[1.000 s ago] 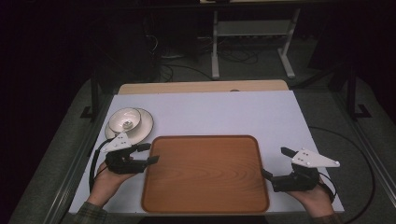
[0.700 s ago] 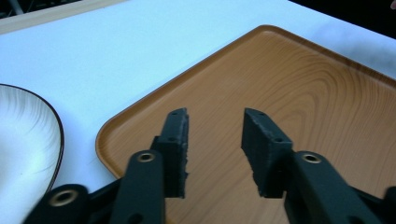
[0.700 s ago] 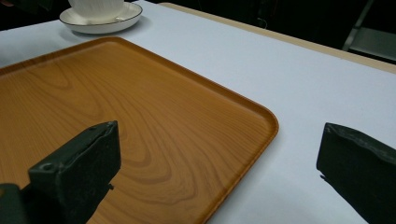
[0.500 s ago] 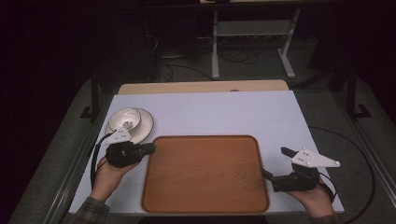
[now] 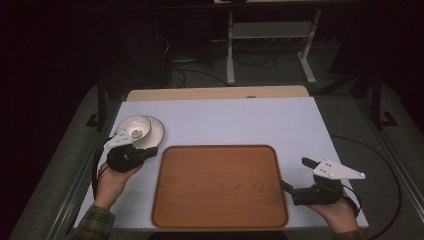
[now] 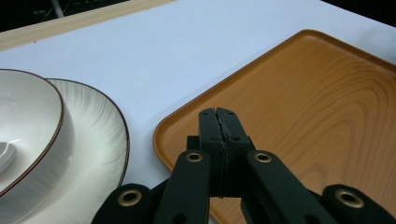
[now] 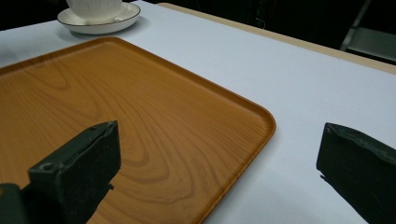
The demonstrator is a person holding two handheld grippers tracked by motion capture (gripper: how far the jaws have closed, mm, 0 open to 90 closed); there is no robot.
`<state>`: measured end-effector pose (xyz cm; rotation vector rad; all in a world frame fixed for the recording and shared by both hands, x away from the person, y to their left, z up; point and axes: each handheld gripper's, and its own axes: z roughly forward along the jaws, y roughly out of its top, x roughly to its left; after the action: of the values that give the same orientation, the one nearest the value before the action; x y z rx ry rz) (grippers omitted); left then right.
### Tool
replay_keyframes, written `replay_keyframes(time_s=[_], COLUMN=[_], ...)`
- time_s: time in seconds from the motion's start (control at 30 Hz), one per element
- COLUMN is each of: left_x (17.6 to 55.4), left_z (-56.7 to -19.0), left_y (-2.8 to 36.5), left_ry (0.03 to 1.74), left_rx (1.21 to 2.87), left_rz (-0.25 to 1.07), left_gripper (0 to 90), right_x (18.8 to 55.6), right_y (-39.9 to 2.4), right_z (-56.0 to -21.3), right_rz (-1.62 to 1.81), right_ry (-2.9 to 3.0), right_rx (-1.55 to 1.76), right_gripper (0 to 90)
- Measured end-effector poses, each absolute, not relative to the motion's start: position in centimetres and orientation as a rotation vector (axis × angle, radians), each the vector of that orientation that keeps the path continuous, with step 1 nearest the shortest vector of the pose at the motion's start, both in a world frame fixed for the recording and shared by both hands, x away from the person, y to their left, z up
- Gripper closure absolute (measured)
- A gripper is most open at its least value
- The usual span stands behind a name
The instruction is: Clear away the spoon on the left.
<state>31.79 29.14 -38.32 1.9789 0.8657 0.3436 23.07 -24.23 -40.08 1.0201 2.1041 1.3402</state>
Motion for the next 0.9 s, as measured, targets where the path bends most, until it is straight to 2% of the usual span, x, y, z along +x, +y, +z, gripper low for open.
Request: replay_keyframes(time_s=[0.9], left_x=[31.5], left_z=[-38.4], left_y=[32.5], left_ry=[0.956], left_rx=[1.92], left_rz=[0.39], left_gripper=[89.4], right_x=[23.1], right_y=[-24.2], right_z=[-40.2], right_rz=[1.33], right_ry=[2.113], right_rx=[1.018], right_gripper=[0.0])
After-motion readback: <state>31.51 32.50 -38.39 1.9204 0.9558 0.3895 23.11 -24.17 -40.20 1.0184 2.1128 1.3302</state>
